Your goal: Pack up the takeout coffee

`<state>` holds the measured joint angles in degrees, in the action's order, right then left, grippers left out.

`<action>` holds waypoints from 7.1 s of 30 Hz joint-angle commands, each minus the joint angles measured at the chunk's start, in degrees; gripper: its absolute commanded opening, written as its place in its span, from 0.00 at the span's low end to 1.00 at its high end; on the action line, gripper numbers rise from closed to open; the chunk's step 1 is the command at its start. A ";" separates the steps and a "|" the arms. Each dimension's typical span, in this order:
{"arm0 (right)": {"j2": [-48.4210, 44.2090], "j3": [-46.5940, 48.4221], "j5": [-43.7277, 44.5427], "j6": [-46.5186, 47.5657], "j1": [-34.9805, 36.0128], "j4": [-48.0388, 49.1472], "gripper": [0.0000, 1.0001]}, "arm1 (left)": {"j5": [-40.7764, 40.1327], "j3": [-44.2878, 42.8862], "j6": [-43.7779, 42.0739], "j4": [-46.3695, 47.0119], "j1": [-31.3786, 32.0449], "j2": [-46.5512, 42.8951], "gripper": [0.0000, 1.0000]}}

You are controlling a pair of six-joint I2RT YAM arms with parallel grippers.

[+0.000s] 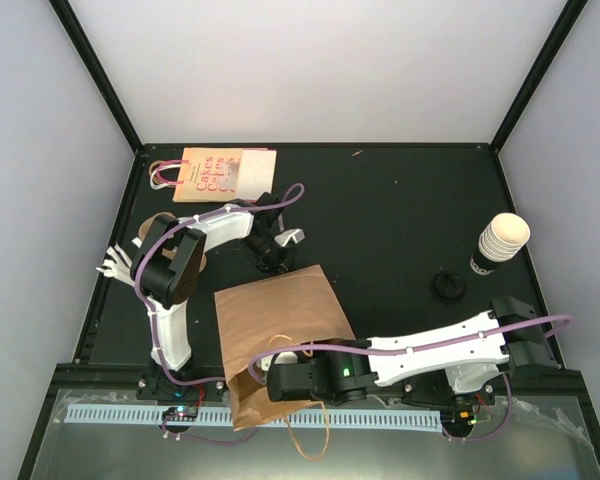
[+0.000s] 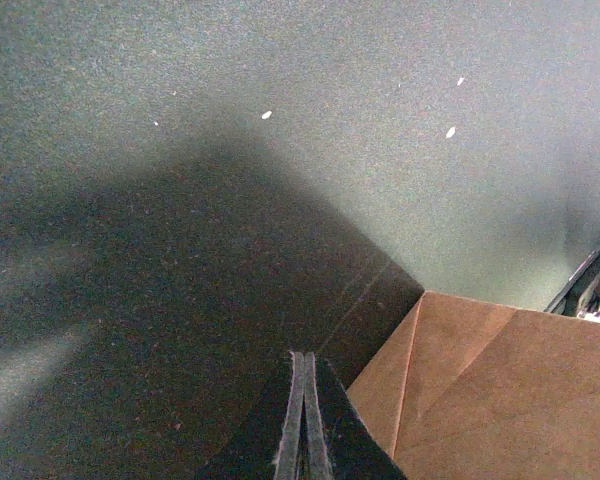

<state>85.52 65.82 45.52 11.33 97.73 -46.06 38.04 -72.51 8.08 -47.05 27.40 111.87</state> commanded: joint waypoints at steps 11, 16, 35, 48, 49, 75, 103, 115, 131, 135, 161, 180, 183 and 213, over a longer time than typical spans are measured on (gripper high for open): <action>-3.54 4.05 -7.64 0.34 -4.05 -4.28 0.52 | -0.99 -6.58 -1.47 -4.46 0.24 -1.65 0.60; -3.91 5.23 -9.28 -0.16 -4.93 -6.49 0.52 | -4.39 -15.66 -2.32 -10.16 -1.77 -3.45 0.87; -5.13 5.12 -13.17 0.09 -7.66 -8.91 0.52 | -14.98 -10.83 -3.41 -7.32 -4.28 -46.09 0.98; -5.67 4.67 -15.42 0.95 -8.87 -8.86 0.52 | 4.44 5.31 -6.25 -5.40 -3.94 -74.63 0.72; -5.63 4.73 -15.45 1.09 -8.91 -8.84 0.52 | 5.27 6.05 -6.42 -6.10 -3.86 -75.59 0.71; -2.37 9.94 -18.03 2.18 -13.02 -11.42 0.52 | 7.65 10.47 -2.51 -10.21 0.06 -81.72 0.82; -1.40 12.07 -19.87 2.83 -15.64 -13.26 0.52 | -18.00 -0.04 -2.71 -19.88 19.92 -70.97 0.82; -1.49 12.14 -19.70 2.79 -15.73 -13.71 0.52 | -20.78 -3.26 -3.07 -25.19 26.61 -65.75 0.53; -1.97 13.18 -18.49 0.19 -15.52 -16.78 0.51 | -26.18 -6.07 -2.01 -25.78 28.15 -63.30 0.02; -2.52 13.80 -17.70 -0.89 -14.46 -16.94 0.51 | -26.46 -5.89 -1.37 -25.50 28.15 -62.86 0.02; 2.43 18.62 -14.13 -6.41 -10.51 -20.21 0.51 | -25.00 -5.61 1.44 -23.31 28.24 -62.33 0.02; -6.03 4.42 -15.38 6.51 -13.40 -2.63 0.49 | -23.55 -3.84 -2.08 -26.34 28.24 -65.50 0.01; -6.42 2.83 -13.00 7.58 -13.36 -1.52 0.49 | -23.65 -3.26 -2.27 -26.45 28.24 -65.93 0.02; -10.27 -4.07 -10.06 15.59 -14.68 2.09 0.49 | -23.45 -3.03 -3.77 -27.55 28.24 -66.79 0.02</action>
<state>76.01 62.41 33.43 26.94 83.46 -43.72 14.17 -75.24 4.91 -72.90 55.27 45.71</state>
